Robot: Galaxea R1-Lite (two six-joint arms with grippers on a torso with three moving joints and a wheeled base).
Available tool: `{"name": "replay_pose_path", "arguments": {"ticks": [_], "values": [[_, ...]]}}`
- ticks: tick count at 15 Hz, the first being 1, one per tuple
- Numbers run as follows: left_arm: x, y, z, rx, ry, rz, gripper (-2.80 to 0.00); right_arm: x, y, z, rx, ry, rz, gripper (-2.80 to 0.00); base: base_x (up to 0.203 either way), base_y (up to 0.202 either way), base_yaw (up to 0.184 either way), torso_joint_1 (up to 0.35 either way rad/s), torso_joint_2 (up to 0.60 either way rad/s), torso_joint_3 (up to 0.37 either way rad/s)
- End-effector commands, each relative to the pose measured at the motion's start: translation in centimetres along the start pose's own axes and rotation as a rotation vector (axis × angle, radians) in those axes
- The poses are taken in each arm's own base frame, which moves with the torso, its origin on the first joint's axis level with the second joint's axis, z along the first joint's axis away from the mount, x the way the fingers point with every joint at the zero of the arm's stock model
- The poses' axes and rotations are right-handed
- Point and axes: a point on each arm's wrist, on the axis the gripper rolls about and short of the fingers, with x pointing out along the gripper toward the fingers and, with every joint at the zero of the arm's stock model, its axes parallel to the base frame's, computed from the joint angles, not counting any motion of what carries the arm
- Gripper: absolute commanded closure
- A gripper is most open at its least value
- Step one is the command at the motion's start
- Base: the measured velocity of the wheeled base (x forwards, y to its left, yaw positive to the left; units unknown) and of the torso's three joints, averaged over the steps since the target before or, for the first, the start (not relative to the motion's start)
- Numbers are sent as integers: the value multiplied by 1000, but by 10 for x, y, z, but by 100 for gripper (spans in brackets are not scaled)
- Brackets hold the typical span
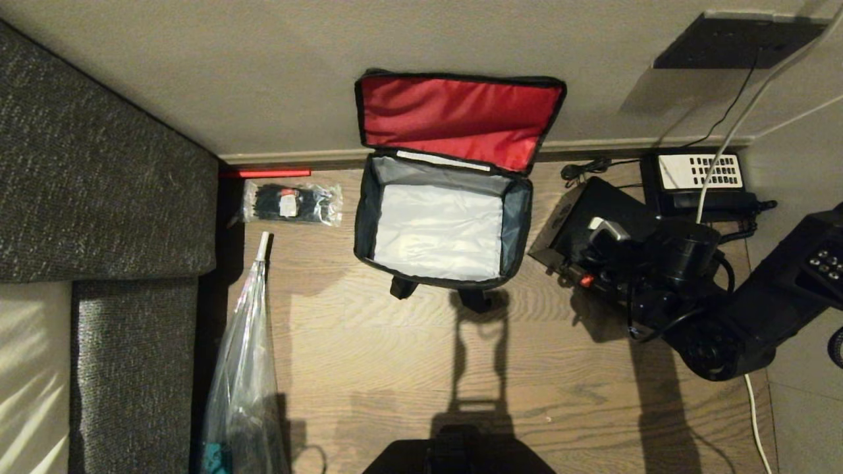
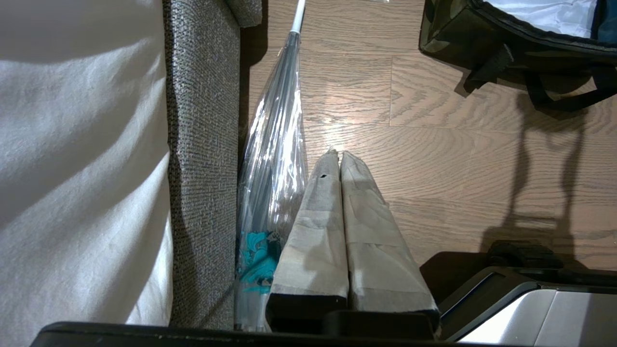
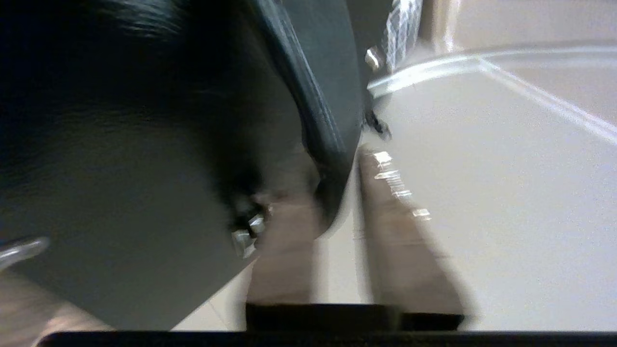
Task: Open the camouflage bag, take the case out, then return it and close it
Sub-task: Release the handle, then grip the handle again
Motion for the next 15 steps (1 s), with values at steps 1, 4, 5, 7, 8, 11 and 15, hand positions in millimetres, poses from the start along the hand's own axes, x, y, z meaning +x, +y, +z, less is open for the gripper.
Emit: {"name": "replay_pose_path", "arguments": {"ticks": [1,4,5,7,8,11,15], "values": [[0,0,-1,-1,1,1,0,0,6,-2,-34,6,31,-280,0,0,0,0,0,0],[0,0,-1,0,1,1,0,-3,8,-6,-52,2,81,-280,0,0,0,0,0,0],[0,0,-1,0,1,1,0,-6,8,-8,-58,-16,112,-280,0,0,0,0,0,0],[0,0,-1,-1,1,1,0,-13,2,-12,-61,-46,157,-280,0,0,0,0,0,0],[0,0,-1,0,1,1,0,-17,-3,-13,-56,-67,173,-280,0,0,0,0,0,0],[0,0,-1,0,1,1,0,-37,-30,-18,-53,-100,199,-280,0,0,0,0,0,0],[0,0,-1,-1,1,1,0,-74,-73,-42,-53,-108,227,0,0,0,0,0,0,0]]}}
